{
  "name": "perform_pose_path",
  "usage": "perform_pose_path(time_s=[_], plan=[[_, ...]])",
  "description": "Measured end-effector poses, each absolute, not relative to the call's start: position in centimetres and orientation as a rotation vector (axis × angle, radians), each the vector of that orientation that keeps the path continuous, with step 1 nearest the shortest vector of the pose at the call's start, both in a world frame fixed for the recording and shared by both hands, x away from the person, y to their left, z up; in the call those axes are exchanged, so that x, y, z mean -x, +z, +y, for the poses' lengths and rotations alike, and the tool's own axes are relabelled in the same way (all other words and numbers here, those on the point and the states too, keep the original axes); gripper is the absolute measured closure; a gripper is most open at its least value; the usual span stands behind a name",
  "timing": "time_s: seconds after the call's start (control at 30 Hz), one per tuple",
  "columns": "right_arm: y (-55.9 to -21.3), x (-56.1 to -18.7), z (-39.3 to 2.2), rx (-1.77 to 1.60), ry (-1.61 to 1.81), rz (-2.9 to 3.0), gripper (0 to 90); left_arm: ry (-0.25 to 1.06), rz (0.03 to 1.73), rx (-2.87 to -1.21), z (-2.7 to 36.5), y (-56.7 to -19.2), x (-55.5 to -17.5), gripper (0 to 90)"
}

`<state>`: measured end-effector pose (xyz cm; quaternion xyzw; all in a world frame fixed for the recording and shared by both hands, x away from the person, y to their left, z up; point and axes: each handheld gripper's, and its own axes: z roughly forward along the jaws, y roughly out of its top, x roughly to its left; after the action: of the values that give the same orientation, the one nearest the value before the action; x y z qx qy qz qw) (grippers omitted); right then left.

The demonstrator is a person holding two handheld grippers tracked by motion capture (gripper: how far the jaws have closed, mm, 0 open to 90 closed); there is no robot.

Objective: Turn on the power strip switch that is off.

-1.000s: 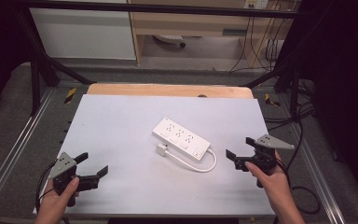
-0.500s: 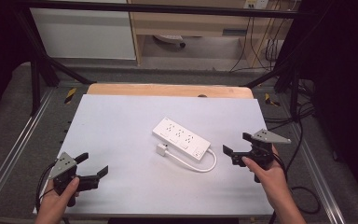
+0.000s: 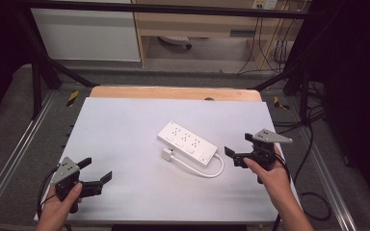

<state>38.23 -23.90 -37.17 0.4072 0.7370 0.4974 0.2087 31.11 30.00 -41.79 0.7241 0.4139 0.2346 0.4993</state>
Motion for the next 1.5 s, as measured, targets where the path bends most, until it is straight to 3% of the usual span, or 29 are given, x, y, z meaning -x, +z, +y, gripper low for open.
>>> perform_pose_path(time_s=[1.5], plan=[[-37.0, -41.6, -19.8, -1.096, 1.377, 2.121, 3.8, 0.562, 0.992, -1.755, 30.0, -41.8, -31.1, 5.3]])
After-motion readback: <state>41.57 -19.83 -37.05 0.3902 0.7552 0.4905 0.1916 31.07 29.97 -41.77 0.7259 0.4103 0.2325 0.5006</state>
